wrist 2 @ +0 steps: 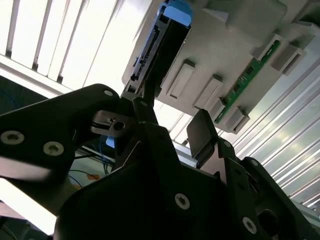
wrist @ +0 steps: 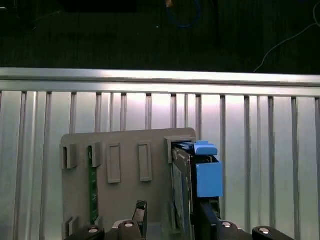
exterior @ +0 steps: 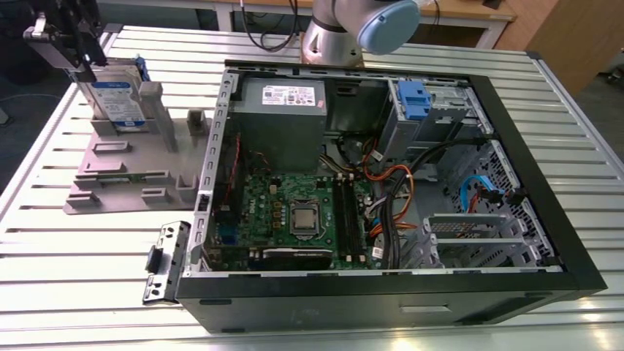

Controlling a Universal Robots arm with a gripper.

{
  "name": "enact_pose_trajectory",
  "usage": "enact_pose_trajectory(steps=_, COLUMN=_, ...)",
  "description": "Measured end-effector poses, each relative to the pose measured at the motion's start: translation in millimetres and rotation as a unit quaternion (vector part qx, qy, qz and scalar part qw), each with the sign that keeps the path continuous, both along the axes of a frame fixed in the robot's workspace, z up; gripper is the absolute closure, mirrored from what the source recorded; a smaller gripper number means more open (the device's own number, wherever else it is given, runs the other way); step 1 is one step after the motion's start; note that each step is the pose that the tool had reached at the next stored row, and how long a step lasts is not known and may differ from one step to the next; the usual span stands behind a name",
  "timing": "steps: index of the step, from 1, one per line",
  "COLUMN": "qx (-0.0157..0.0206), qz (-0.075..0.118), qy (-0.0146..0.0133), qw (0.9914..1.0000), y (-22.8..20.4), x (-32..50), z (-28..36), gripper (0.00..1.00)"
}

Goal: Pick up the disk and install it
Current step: 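Pick up the disk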

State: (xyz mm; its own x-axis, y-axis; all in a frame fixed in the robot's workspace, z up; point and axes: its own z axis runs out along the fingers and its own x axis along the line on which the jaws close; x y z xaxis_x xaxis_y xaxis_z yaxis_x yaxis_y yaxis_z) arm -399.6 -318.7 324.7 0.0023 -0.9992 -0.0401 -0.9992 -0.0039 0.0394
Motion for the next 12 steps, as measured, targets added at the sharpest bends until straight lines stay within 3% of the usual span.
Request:
enact_pose_trajectory(steps=2, qx=0.0029, qz=0.002, qy=0.0001, qw=0.99999, y=1.4, x=0.1, z=-0.4, gripper=0.47)
enact_pose_trajectory(steps=9, qx=0.0035, qz=0.013, qy=0.0, qw=0.99991, y=7.5, x=0.1, z=-0.9, gripper=0.47)
enact_pose_trajectory(steps=12, qx=0.0074, qz=0.016, qy=0.0, qw=0.99984, y=9.6, x=0.1, z=-1.2, gripper=0.47)
